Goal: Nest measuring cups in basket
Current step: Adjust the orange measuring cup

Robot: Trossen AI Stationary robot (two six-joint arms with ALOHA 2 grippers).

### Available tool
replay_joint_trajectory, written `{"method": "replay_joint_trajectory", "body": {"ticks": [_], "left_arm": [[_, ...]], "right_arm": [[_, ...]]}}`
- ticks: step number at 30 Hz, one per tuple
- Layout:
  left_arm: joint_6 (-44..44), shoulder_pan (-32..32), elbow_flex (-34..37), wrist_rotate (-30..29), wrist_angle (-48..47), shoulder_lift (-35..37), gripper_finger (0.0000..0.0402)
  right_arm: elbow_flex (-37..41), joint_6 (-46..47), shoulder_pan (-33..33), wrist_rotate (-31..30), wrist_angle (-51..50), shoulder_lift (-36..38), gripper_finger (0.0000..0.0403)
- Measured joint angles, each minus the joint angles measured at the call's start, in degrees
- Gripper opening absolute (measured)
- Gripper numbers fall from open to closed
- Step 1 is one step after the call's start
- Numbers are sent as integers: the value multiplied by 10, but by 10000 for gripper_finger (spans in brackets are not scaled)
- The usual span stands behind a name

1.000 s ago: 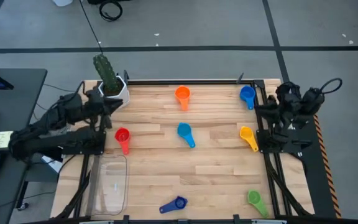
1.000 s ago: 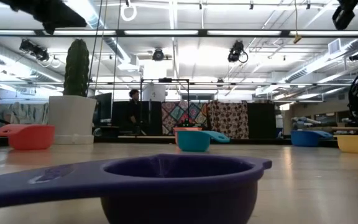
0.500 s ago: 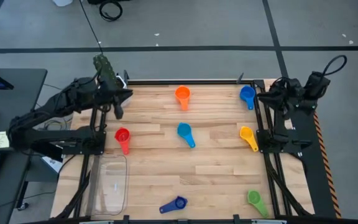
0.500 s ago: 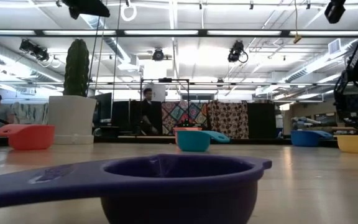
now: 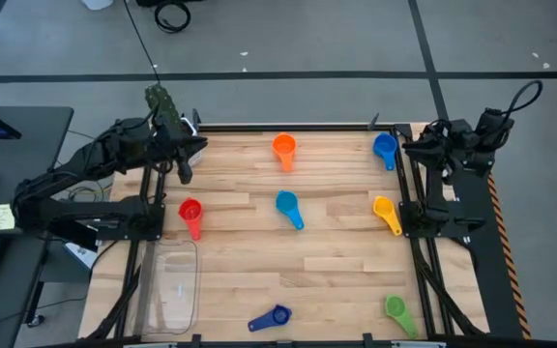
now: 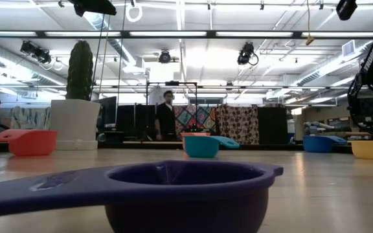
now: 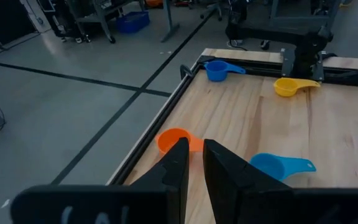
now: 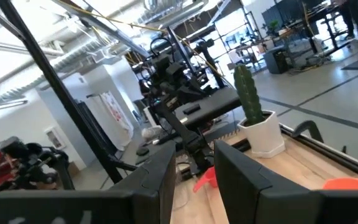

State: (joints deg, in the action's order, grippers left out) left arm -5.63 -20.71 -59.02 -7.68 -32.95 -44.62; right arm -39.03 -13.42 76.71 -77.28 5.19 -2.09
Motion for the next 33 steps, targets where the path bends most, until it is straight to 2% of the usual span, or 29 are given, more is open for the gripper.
{"method": "replay_joint_trajectory", "body": {"ticks": [5,9,16,20,24,28,33], "left_arm": [[0,0,0,0,0,0,52],[0,0,0,0,0,0,52],[0,0,0,0,0,0,52],[-1,0,0,0,-1,0,52],[4,0,0,0,-2,0,52],[5,0,0,0,-3,0,52],[5,0,0,0,-3,0,52]], "right_arm": [[0,32,0,57,0,0,114],[0,77,0,73,1,0,114],[0,50,0,5,7,-1,114],[0,-46,1,-25,32,-23,114],[-10,-161,1,-120,99,-72,114],[-45,-262,0,-127,131,-129,114],[-93,-285,-23,-127,130,-188,114]]}}
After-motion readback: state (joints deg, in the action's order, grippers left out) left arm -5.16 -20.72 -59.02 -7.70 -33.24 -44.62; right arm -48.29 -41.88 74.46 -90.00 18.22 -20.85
